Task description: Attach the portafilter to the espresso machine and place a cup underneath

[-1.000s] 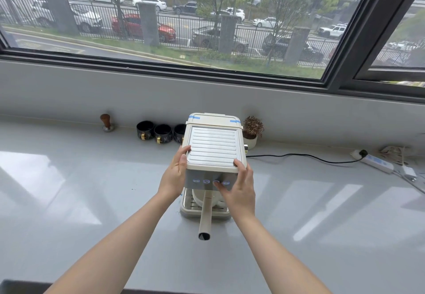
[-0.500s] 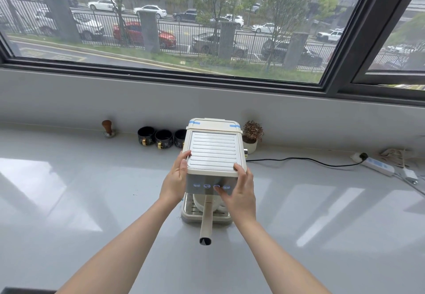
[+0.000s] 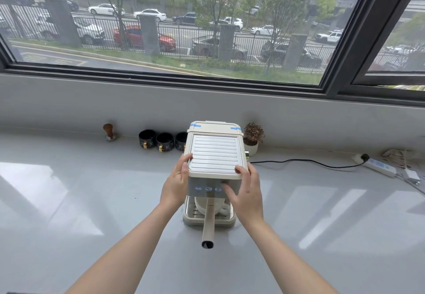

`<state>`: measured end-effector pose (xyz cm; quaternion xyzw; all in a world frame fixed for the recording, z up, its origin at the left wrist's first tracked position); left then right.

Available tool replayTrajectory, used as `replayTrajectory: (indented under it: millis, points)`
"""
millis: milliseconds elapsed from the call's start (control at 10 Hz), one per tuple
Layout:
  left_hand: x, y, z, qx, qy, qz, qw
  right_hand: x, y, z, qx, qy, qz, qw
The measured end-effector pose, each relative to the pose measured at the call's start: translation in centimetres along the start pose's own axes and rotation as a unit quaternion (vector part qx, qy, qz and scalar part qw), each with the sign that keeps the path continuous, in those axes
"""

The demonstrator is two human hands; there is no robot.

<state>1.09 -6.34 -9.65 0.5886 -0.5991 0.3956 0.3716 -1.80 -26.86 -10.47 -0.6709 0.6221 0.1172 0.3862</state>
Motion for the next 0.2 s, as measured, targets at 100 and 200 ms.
replayTrajectory:
  millis: [100, 200]
  points:
    - [-0.3, 0.1, -0.1, 0.0, -0.008, 0.005, 1.0, -4.1, -1.2, -4.2, 0.061, -0.045, -0.044, 0.996]
    - [-0.4, -0.2, -0.2, 0.016, -0.001, 0.003, 1.0, -10.4, -2.8, -11.6, 0.196, -0.17, -0.136, 0.956]
Point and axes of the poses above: each hand's wrist, its own y-axis away from the middle knuckle, its own z-axis out of the palm, x = y × z, the point moved 6 cm from there along -y, towards the middle knuckle, and after that the axes turned 5 degrees about -x, right-handed, at the moved point
